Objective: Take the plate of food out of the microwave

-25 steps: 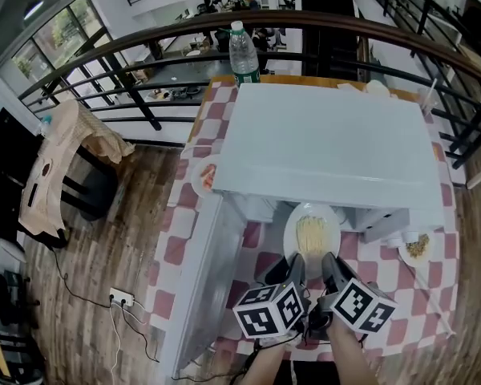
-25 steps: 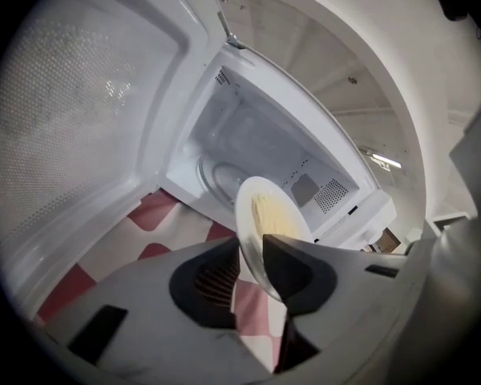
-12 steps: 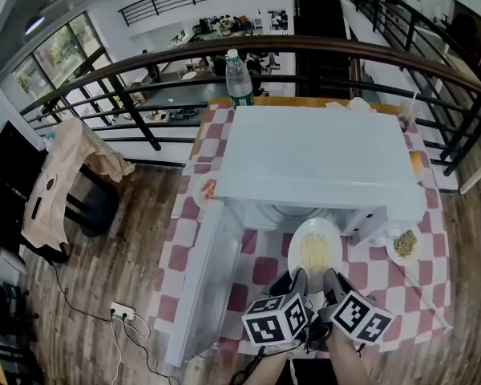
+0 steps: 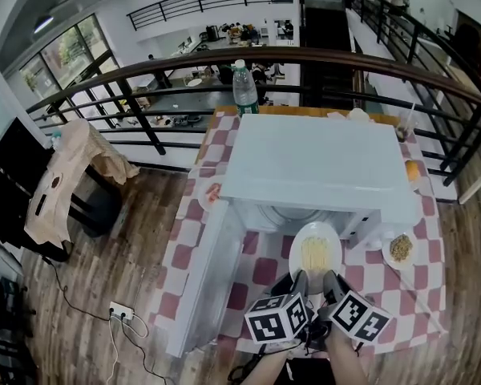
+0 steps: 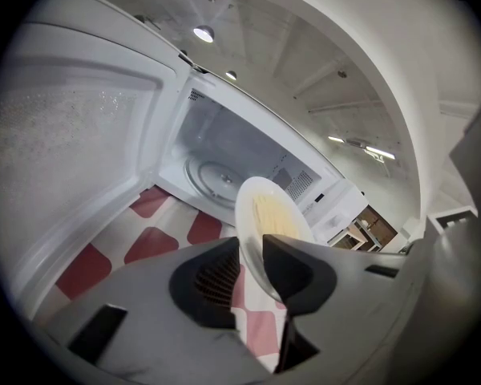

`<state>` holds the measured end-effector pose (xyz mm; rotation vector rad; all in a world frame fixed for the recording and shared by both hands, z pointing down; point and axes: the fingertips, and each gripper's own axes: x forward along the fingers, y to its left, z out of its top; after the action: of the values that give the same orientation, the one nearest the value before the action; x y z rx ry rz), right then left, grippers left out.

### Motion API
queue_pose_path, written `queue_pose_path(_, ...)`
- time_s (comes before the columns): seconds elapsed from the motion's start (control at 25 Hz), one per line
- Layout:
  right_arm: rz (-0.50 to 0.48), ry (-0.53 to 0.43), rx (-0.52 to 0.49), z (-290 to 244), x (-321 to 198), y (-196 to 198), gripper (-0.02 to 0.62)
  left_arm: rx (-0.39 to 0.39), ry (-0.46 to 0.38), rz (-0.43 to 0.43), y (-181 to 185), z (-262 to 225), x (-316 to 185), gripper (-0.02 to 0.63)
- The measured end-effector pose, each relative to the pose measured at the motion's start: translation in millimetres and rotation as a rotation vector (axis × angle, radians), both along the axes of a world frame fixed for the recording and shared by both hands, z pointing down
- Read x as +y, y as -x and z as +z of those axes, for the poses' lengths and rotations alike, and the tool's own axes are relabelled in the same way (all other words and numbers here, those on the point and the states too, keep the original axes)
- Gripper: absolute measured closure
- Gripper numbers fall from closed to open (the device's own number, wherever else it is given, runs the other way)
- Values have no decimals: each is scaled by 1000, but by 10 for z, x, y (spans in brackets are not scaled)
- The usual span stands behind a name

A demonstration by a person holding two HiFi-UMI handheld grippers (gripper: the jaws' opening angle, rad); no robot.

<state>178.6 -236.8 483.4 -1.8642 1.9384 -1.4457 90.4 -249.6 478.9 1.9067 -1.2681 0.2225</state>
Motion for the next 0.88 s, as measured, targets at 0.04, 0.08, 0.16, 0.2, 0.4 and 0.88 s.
queue_pose_path(0.04, -2, 0, 2, -3, 0, 3, 532, 0, 0, -1, 3, -3, 3, 506)
queue_pose_path(0.08, -4, 1, 3, -4, 0, 6, 531, -1, 0, -3, 6, -5, 6, 506)
queue_pose_path(0.16, -6, 5, 3, 1, 0, 10, 531, -3, 2, -4, 11, -3, 10, 506)
queue_pose_path(0.2, -7, 6, 3, 6, -1, 11, 531, -3, 3, -5, 13, 2, 11, 506)
queue_pose_path(0.4, -18, 6, 1, 15, -22, 33, 532, 1, 4, -17, 35, 16, -8, 506)
queue_pose_path(0.88, -14, 25, 1, 78, -50, 10, 531, -4, 20, -16, 12, 75, -36, 506)
